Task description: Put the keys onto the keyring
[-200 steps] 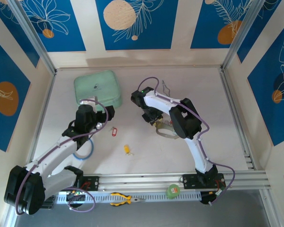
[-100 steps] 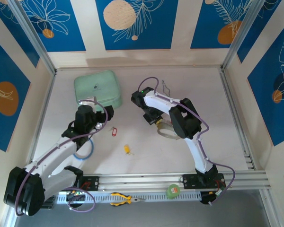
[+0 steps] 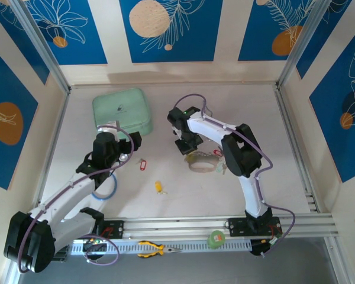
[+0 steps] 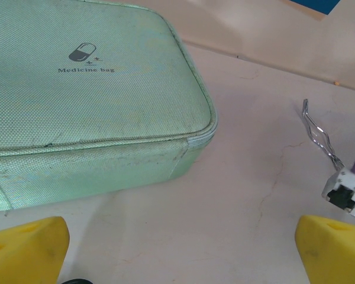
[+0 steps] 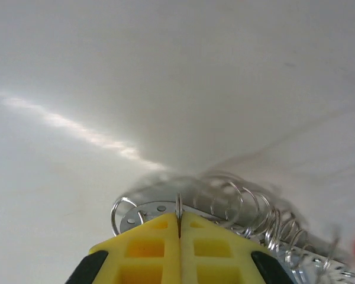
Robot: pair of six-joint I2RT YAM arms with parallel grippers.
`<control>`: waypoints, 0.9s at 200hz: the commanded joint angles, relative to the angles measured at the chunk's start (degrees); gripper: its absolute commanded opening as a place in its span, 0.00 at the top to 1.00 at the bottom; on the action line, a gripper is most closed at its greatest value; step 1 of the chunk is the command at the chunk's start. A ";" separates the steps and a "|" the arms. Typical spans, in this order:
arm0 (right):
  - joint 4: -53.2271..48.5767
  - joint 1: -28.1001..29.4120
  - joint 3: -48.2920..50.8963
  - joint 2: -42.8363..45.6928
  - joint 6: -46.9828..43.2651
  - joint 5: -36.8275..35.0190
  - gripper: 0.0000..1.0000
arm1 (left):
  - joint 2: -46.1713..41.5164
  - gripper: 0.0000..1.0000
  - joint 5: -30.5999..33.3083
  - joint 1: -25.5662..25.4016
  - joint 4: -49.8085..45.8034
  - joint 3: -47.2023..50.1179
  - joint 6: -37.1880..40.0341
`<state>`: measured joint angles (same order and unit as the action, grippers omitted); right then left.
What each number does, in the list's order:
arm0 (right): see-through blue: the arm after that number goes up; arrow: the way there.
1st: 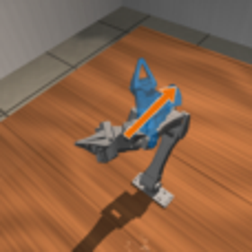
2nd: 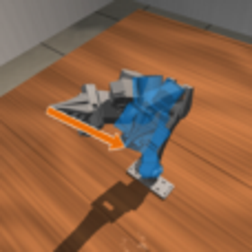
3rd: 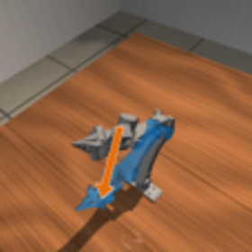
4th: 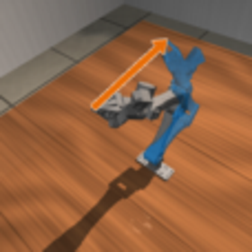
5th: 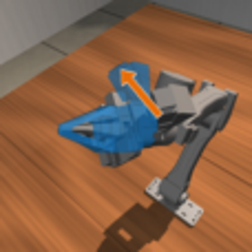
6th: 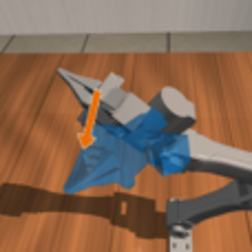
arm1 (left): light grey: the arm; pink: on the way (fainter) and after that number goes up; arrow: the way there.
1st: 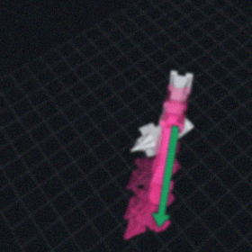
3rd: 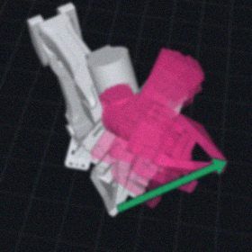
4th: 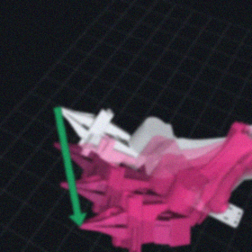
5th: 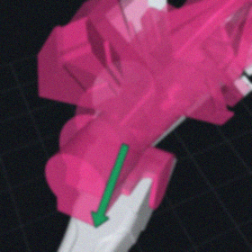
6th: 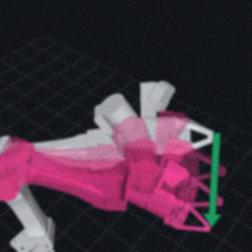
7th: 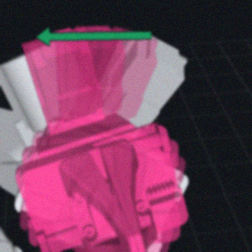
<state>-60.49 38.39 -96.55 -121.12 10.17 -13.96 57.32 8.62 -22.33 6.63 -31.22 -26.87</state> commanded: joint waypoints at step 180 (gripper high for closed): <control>5.00 -0.47 -0.96 -5.27 -1.12 14.90 0.90 | -0.98 0.03 1.04 -0.40 -0.15 1.25 1.34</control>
<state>-53.80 37.71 -96.27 -124.11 9.41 -0.36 57.30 8.67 -22.33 6.44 -30.59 -26.50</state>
